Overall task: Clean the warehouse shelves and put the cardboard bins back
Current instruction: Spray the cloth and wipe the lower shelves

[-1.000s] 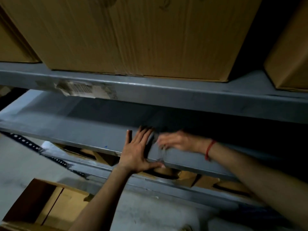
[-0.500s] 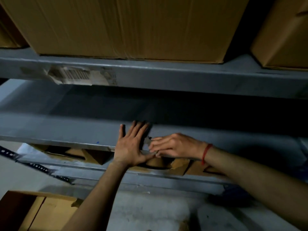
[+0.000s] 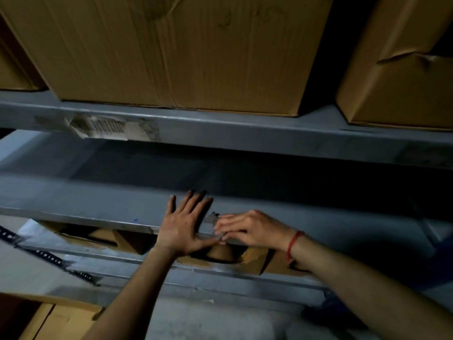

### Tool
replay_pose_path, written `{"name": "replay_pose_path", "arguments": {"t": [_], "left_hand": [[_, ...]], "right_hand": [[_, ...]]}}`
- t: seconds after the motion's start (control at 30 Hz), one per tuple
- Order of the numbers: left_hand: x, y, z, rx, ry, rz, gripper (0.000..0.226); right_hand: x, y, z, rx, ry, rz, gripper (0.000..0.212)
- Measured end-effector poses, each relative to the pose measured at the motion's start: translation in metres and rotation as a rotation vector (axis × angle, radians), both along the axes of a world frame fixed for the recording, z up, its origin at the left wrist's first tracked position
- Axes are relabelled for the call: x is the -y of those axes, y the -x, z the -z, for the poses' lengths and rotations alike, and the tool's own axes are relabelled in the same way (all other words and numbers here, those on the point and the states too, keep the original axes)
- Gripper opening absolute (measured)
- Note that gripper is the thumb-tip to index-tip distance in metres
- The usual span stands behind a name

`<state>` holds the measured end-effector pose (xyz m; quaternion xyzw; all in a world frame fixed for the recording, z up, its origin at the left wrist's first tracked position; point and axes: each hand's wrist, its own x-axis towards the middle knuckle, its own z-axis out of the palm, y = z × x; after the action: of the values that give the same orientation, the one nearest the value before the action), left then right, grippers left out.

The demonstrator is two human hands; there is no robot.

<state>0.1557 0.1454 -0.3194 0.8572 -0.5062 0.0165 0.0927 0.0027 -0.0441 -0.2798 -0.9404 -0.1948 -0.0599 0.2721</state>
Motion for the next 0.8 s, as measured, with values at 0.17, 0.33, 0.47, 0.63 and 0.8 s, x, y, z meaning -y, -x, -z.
{"name": "replay_pose_path", "arguments": {"t": [0.17, 0.33, 0.47, 0.63, 0.8], "left_hand": [[0.002, 0.001, -0.012, -0.093, -0.041, -0.026, 0.118], [0.015, 0.001, -0.034, -0.214, -0.263, -0.113, 0.126], [0.033, 0.019, -0.061, -0.208, -0.431, -0.214, 0.128], [0.065, 0.062, -0.076, -0.151, -0.578, -0.282, 0.133], [0.088, 0.109, -0.047, -0.345, -0.25, -0.234, 0.141]], "right_hand": [[0.122, -0.028, 0.006, -0.144, -0.076, 0.675, 0.022], [0.055, -0.003, 0.016, 0.061, 0.043, 0.635, 0.019], [0.023, 0.04, 0.007, 0.037, -0.047, -0.06, 0.019], [0.138, 0.004, 0.011, -0.188, -0.031, 0.343, 0.026], [0.154, 0.007, 0.031, -0.201, -0.004, 0.716, 0.029]]}}
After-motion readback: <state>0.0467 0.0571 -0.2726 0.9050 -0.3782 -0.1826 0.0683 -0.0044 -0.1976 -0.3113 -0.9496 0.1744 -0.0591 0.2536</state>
